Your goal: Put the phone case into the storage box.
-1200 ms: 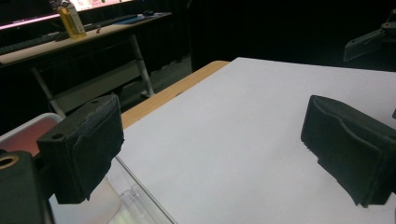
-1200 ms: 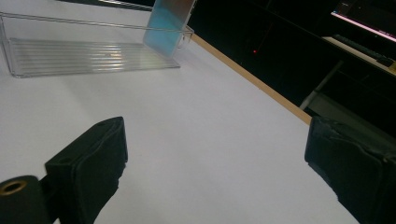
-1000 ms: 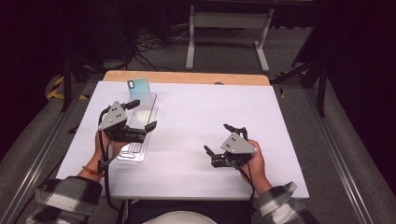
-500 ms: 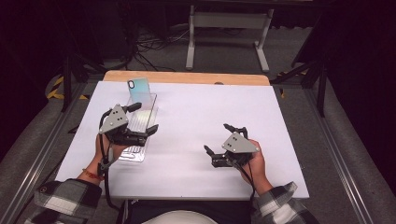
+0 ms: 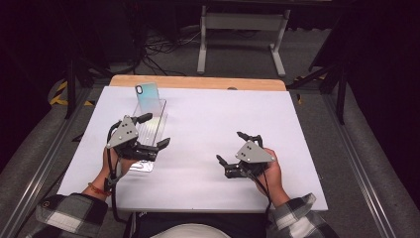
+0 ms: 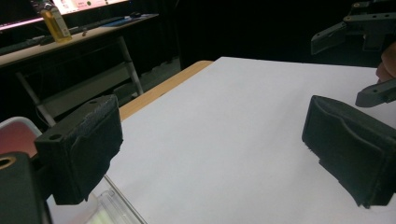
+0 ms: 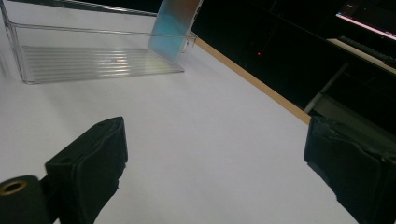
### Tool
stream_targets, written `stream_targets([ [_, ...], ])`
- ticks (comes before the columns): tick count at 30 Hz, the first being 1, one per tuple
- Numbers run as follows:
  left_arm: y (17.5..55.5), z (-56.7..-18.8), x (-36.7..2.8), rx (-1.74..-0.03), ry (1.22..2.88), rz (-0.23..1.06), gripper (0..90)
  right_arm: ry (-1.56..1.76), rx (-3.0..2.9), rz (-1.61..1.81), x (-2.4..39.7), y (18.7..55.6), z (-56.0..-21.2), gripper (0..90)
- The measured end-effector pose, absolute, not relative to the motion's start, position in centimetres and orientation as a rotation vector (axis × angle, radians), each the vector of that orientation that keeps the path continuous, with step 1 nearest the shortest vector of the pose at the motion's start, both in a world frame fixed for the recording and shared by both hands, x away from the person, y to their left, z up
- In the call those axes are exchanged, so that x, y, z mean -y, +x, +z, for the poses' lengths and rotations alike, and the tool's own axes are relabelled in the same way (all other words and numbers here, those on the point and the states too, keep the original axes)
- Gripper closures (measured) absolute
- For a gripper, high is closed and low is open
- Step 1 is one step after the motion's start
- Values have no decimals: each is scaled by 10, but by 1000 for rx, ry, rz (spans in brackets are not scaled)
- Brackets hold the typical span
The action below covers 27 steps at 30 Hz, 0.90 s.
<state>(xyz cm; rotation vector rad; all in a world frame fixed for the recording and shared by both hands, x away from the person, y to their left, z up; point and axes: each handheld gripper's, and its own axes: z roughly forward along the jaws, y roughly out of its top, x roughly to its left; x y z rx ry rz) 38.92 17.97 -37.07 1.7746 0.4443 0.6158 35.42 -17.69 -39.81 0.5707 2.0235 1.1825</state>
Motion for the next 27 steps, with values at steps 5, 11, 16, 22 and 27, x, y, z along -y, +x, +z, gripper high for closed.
stream_targets([
  [5,385,-371,-179,-435,1778,621,57,564,-2025,1177,178,354,-398,66],
  [11,382,-373,-179,-447,1777,637,56,562,-2026,1178,179,354,-397,65],
  [16,380,-375,-178,-451,1776,650,51,551,-2040,1173,178,354,-398,65],
  [22,374,-381,-178,-449,1789,656,49,551,-2044,1170,178,354,-399,64],
  [27,368,-387,-179,-438,1793,645,47,550,-2039,1171,178,354,-399,64],
])
